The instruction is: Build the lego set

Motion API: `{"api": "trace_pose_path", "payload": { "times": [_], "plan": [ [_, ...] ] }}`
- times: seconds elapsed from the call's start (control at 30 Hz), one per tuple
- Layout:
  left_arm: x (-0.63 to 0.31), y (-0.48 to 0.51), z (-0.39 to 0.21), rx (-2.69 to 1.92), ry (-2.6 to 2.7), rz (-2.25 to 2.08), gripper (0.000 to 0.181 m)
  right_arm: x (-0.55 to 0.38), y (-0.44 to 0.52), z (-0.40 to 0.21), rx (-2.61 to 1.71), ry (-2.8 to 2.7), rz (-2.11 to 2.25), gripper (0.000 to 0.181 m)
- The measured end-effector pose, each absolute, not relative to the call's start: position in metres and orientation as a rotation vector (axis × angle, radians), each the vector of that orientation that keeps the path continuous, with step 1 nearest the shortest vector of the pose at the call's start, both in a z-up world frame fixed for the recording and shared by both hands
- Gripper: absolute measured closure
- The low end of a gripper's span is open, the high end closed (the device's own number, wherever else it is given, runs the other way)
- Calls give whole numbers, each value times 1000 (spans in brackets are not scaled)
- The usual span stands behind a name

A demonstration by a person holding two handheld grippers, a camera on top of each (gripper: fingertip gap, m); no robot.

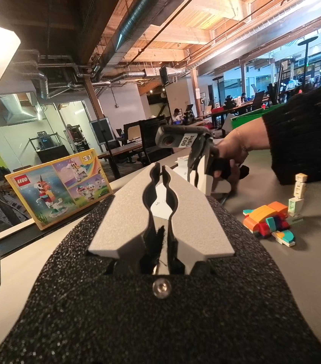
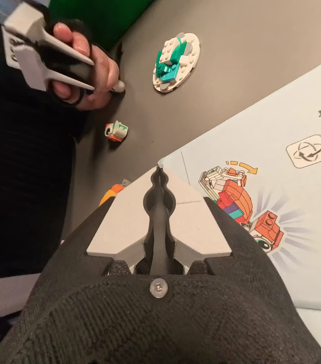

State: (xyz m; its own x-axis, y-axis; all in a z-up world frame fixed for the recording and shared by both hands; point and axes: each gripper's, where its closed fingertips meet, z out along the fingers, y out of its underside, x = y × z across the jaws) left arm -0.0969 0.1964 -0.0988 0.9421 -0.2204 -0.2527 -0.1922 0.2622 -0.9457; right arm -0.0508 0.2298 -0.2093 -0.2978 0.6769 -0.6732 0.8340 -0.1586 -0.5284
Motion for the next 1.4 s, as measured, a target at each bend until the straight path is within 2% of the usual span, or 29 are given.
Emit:
{"api": "trace_pose_path", "payload": {
  "times": [0.03,1.4],
  "plan": [
    [-97,196,-99,-1314,368,-20,181,-51,230,-208,1745,1882,-1465,181],
    [-94,197,-100,-1320,380,-30,181,-44,233,-185,1489,1468,-1606,181]
  ]
}}
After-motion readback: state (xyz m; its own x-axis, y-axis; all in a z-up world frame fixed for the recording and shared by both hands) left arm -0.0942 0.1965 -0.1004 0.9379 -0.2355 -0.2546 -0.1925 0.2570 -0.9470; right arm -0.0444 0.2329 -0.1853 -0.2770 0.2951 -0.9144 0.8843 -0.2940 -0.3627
